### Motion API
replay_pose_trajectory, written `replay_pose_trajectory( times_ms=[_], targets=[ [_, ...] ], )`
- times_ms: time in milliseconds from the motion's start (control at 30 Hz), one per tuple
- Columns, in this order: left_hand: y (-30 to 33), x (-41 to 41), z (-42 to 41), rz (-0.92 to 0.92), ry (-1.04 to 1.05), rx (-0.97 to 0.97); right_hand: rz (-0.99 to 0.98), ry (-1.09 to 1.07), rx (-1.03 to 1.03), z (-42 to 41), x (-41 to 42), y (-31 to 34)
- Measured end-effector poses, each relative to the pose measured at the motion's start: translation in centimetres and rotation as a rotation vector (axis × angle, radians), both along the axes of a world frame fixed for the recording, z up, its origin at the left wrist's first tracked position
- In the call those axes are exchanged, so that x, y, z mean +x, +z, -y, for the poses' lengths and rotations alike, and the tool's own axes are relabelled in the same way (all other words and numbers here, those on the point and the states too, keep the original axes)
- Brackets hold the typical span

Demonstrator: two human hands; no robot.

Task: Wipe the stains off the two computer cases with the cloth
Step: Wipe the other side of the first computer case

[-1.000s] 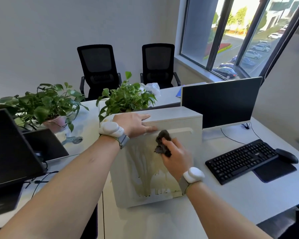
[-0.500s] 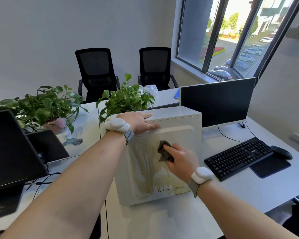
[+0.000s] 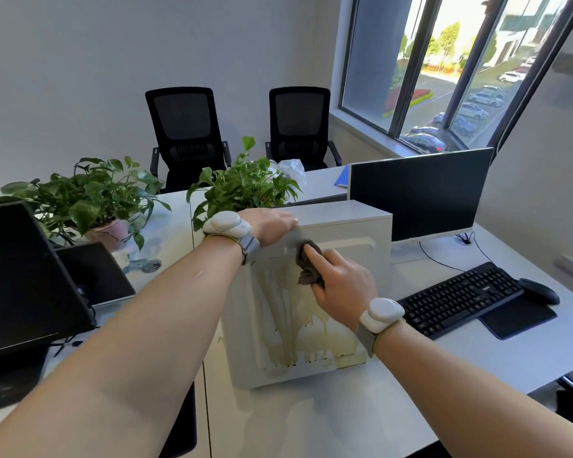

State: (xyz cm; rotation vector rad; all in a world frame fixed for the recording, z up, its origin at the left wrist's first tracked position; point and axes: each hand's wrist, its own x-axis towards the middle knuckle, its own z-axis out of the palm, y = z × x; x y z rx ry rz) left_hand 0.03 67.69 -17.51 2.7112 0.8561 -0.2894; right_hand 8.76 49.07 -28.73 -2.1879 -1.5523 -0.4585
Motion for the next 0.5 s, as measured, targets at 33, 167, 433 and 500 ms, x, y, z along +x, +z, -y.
replay_pose_trajectory(
  times_ms=[33,167,433,500],
  targets=[
    [0.3,0.0,-0.2,-0.016,0.009,-0.015,-0.007,0.009,-0.035,-0.1,0.1,-0.1],
    [-0.7,-1.4,-2.3,-0.054,0.029,-0.013,0.022,0.098,-0.17,0.5,-0.5,-0.7],
    [-1.5,-1.9,-2.3,-0.004,0.042,-0.018,-0.044,0.083,-0.145,-0.8,-2.5,-1.5],
    [-1.5,-2.1,-2.5,0.024,0.023,-0.069,-0.002,0.101,-0.197,-0.7,-3.2,-0.8]
  ],
)
